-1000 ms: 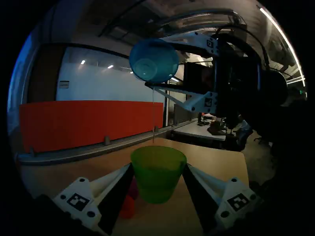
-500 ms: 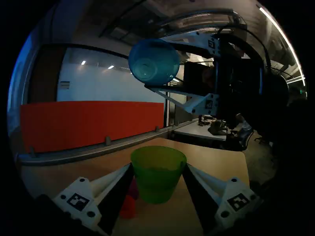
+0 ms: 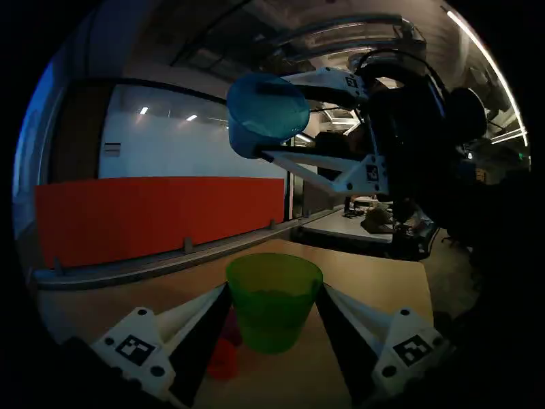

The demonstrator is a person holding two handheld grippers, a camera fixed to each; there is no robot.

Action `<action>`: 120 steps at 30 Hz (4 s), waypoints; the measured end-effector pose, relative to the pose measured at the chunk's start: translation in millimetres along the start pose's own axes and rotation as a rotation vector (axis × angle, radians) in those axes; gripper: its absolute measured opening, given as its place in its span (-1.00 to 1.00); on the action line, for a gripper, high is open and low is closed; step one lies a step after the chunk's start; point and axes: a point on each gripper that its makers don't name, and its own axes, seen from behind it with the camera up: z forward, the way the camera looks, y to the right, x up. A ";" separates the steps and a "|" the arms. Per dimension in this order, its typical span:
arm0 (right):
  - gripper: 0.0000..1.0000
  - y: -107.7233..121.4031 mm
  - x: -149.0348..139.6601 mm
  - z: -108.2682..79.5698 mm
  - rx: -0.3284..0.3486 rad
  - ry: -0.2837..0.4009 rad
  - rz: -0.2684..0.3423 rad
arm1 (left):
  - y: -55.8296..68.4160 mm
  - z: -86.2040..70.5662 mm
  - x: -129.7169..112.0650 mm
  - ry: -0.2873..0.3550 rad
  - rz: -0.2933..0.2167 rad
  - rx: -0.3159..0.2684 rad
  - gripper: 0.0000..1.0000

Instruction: Pour water

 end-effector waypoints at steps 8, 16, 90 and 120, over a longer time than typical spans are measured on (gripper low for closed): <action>0.76 -7.9 6.8 -10.5 0.038 0.033 0.291 | -1.5 0.1 0.4 -0.001 0.004 0.005 0.70; 0.77 -22.3 29.9 -18.8 0.086 0.078 0.567 | -1.3 1.5 1.0 -0.002 0.009 0.005 0.70; 0.80 -80.9 -19.1 -88.8 0.112 -0.007 1.277 | -11.2 -3.8 -6.3 -0.056 0.044 0.038 0.70; 0.80 -182.9 -56.7 -113.4 0.243 -0.160 1.263 | -7.4 -0.7 -80.1 -0.277 0.094 -0.006 0.70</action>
